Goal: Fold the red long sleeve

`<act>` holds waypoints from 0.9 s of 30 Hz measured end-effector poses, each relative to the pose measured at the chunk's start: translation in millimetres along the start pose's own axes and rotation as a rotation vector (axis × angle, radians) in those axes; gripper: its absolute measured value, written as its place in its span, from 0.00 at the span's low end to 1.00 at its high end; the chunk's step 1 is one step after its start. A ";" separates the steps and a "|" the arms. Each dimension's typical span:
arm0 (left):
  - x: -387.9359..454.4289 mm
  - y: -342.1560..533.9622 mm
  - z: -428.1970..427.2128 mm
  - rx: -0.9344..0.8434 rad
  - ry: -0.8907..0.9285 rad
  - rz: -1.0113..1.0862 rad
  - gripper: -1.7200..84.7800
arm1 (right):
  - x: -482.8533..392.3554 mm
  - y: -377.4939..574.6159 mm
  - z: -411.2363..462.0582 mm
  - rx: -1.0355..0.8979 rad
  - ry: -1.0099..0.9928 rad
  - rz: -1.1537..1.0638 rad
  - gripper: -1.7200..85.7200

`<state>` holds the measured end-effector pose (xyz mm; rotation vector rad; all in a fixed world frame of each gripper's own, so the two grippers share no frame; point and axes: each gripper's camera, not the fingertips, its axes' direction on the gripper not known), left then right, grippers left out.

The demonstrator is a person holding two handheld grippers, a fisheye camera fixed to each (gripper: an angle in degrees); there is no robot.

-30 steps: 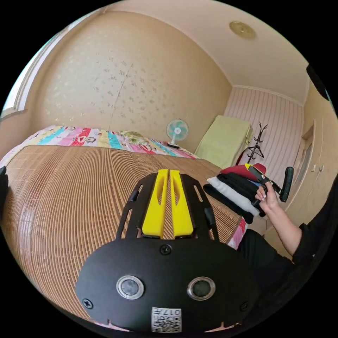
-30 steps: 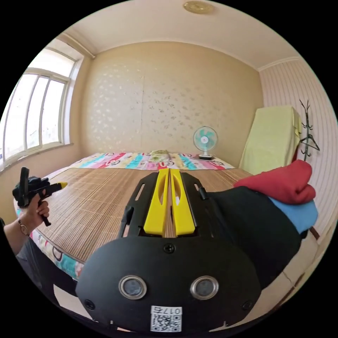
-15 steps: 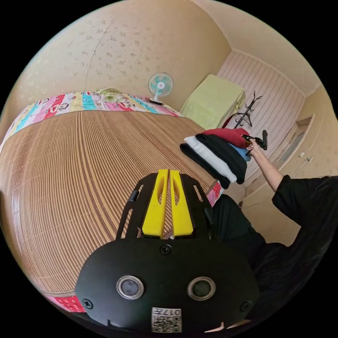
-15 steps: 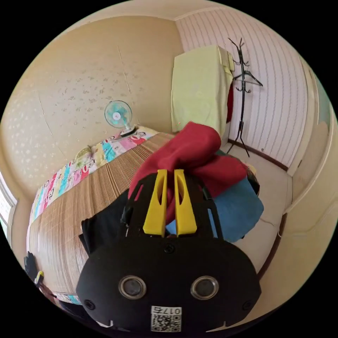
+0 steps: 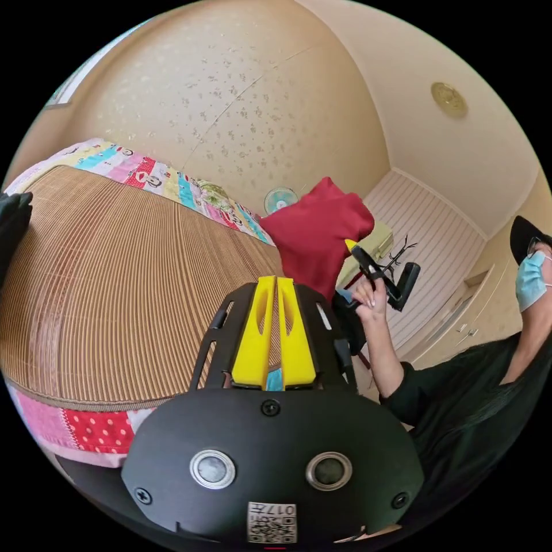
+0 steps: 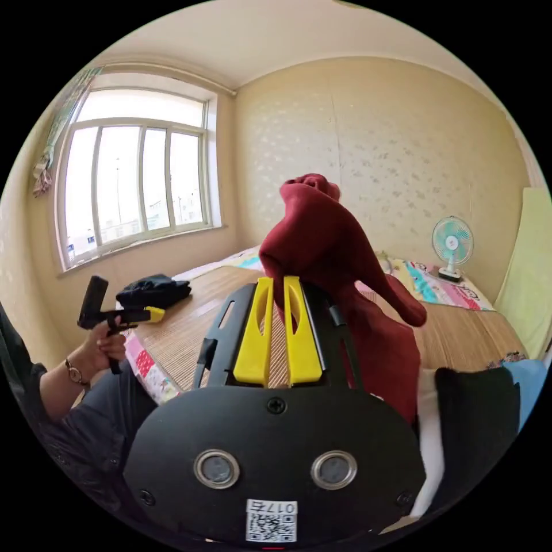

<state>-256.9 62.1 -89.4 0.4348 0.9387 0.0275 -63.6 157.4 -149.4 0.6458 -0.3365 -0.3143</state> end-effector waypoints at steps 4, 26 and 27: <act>-32.7 -8.7 9.8 -0.078 -0.075 -0.042 0.13 | -60.8 83.3 74.1 -0.317 -0.210 0.051 0.05; -54.0 -45.8 136.4 -0.384 -0.040 0.235 0.08 | 95.6 -97.8 265.4 -0.663 0.123 -0.017 0.11; -42.8 -41.3 130.3 -0.385 0.022 0.264 0.07 | 85.4 -98.6 257.5 -0.656 0.131 -0.104 0.09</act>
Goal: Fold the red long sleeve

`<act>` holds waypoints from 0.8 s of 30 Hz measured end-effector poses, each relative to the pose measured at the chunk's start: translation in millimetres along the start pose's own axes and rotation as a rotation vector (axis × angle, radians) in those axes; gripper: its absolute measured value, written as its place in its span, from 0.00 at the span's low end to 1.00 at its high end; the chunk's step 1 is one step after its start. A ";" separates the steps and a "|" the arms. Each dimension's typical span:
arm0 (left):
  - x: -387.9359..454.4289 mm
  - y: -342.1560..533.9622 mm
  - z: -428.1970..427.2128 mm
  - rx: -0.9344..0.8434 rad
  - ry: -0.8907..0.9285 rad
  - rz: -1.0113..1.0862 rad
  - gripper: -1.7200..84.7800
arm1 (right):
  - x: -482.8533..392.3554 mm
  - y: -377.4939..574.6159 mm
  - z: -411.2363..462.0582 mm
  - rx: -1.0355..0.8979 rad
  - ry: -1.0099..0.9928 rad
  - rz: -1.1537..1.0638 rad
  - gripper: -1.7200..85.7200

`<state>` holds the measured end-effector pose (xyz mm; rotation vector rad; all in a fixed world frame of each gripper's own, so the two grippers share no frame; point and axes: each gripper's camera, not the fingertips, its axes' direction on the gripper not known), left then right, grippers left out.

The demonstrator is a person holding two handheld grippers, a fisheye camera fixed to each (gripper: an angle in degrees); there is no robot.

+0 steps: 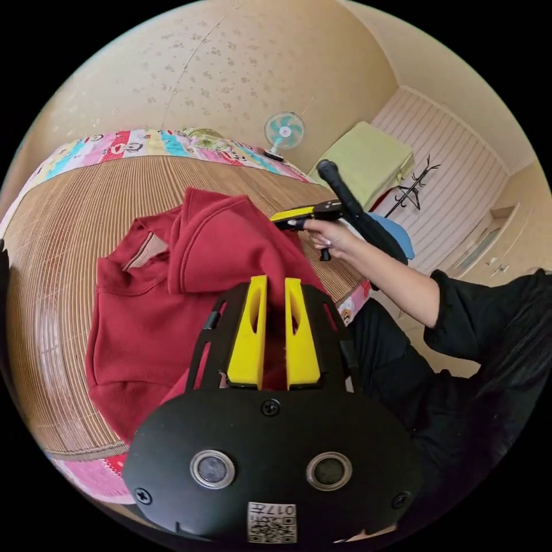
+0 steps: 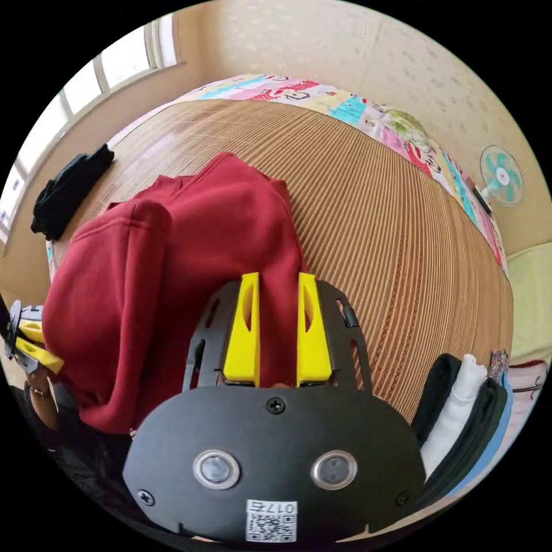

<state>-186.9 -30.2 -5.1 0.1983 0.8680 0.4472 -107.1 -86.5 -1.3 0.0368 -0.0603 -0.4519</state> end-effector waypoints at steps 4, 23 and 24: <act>23.1 27.1 -32.5 0.047 0.236 0.123 0.02 | -3.5 56.6 -58.7 0.113 0.104 -0.002 0.06; -112.2 85.2 -75.0 0.052 -0.331 -0.737 0.14 | 110.7 57.9 -130.3 0.275 -0.103 0.226 0.16; -114.5 93.1 -75.2 0.073 -0.306 -0.771 0.10 | 112.2 22.0 -97.7 0.180 -0.013 0.213 0.17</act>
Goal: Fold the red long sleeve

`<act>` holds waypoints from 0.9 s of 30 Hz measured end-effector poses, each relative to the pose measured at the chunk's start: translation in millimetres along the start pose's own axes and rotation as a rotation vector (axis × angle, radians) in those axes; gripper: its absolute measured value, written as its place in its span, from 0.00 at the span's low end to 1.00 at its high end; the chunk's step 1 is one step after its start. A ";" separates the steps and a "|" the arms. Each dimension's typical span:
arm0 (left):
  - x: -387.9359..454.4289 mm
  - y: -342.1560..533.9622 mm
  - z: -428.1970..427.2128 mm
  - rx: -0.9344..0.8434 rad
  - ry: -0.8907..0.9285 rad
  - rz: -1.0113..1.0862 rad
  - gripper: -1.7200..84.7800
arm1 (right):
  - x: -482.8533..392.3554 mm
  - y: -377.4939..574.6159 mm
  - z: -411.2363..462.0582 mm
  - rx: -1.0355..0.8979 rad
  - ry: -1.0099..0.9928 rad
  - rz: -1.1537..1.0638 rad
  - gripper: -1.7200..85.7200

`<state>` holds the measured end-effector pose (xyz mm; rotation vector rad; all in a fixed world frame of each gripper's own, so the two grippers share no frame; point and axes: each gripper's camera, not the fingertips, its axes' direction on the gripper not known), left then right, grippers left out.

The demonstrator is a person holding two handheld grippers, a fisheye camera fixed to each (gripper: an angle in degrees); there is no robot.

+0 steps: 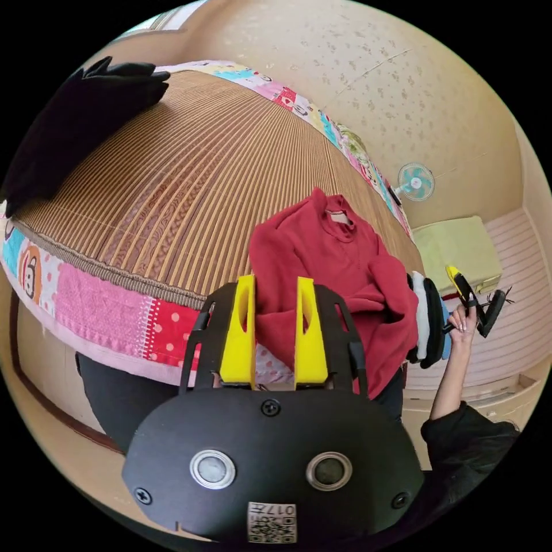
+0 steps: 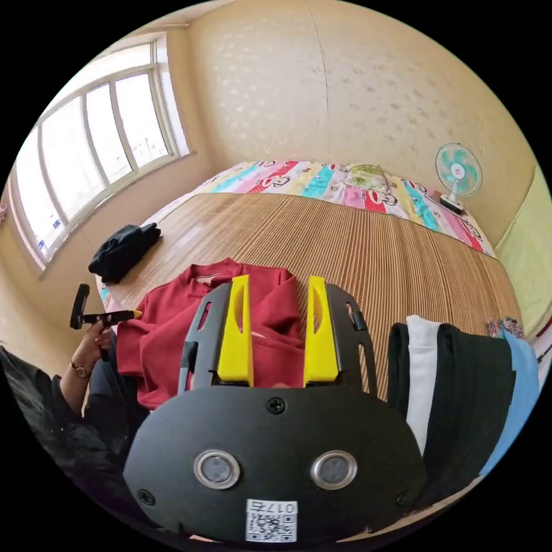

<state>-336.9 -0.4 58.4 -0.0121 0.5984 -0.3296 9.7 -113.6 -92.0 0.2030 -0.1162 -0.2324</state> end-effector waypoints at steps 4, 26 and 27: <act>-13.5 18.8 -20.3 0.037 0.158 -0.031 0.08 | 5.9 -23.9 143.1 -0.454 0.062 0.037 0.16; 140.1 188.1 -400.2 0.921 0.349 0.652 0.06 | 61.3 291.2 -421.1 1.058 -0.039 0.048 0.03; 150.3 202.2 -409.2 0.976 0.303 0.674 0.06 | 54.9 311.5 -426.0 1.185 0.137 0.176 0.03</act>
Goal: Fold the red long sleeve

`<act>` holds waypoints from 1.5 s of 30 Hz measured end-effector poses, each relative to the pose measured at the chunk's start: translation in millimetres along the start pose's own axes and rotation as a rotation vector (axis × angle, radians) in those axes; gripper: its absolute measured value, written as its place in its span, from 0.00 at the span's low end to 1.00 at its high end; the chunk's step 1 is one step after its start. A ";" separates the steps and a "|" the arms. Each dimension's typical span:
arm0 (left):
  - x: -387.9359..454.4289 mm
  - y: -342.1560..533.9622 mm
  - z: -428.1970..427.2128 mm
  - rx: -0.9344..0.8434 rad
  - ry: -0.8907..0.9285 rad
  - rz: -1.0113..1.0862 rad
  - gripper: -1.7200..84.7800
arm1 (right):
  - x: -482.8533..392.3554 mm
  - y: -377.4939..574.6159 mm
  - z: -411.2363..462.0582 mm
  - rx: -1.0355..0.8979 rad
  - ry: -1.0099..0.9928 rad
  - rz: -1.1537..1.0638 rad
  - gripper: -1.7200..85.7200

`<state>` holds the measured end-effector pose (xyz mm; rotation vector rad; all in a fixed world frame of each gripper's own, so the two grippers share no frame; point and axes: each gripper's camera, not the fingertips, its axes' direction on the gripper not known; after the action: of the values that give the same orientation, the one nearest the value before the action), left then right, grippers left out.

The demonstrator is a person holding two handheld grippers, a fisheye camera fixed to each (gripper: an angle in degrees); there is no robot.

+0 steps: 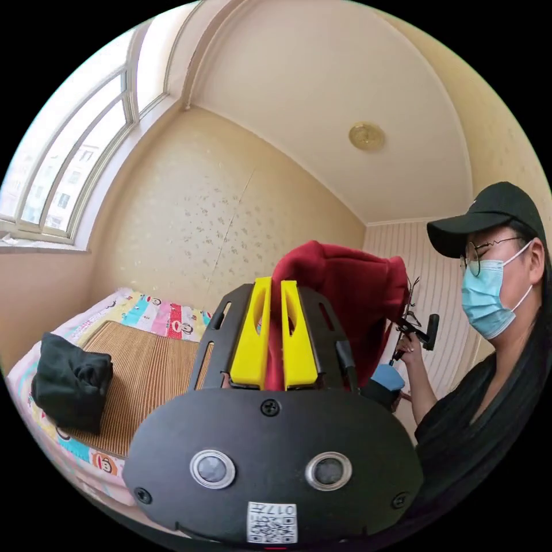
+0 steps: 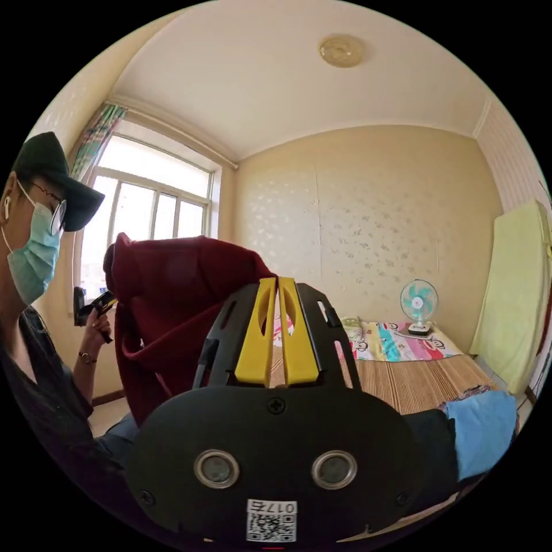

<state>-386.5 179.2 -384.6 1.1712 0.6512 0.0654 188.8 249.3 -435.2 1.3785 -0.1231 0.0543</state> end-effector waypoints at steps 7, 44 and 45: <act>31.2 -26.6 39.3 -0.085 -0.028 0.135 0.05 | -36.4 10.0 66.6 -0.199 -0.134 -0.274 0.03; 182.6 -111.2 9.3 0.138 -0.087 0.159 0.06 | -298.9 232.8 -16.8 -0.456 -0.289 -0.368 0.08; 183.3 -112.5 3.8 0.158 -0.114 0.177 0.06 | -272.8 215.0 -8.1 -0.462 -0.252 -0.271 0.07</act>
<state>-266.4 198.7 -562.0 1.3739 0.4573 0.0974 -105.2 307.5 -259.6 0.9250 -0.1477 -0.3556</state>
